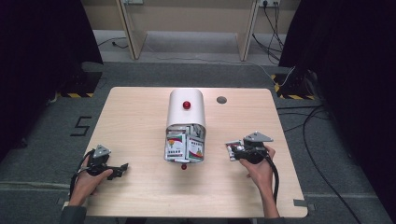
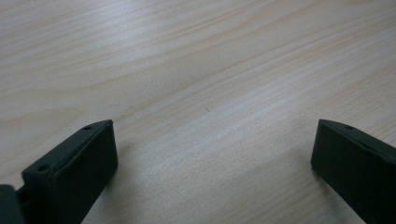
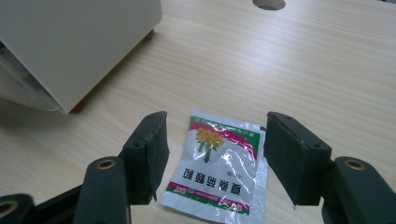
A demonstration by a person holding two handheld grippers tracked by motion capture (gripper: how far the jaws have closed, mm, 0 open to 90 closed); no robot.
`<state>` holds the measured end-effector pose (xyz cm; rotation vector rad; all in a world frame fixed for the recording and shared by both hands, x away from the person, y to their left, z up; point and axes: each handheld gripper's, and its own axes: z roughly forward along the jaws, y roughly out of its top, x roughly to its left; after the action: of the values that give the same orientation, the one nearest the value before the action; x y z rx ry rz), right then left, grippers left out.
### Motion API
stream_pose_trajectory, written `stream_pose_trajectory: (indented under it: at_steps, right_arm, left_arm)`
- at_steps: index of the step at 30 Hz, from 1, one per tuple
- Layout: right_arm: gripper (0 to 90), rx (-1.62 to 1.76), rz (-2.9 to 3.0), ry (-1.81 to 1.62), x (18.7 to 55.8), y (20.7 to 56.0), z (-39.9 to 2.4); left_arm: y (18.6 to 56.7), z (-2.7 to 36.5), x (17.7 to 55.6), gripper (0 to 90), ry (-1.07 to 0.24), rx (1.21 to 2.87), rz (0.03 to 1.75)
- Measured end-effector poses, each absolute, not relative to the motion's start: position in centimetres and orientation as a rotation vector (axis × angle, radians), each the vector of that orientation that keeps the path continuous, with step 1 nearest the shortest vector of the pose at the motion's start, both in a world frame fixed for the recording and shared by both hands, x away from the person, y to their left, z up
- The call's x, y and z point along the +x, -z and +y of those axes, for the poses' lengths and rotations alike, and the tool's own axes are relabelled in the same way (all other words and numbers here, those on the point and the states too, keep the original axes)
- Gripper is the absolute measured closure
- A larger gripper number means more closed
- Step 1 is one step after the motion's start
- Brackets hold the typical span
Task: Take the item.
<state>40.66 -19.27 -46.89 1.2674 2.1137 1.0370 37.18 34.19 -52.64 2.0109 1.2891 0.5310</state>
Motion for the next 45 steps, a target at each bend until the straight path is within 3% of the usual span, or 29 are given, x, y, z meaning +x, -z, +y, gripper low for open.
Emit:
stream_pose_trajectory:
  at_steps: [45]
  right_arm:
    - [26.9, 1.236, 2.123, -1.132, 36.3, 45.9, -20.3]
  left_arm:
    - [52.6, 34.2, 37.0, 0.0, -0.529, 2.008, 1.290]
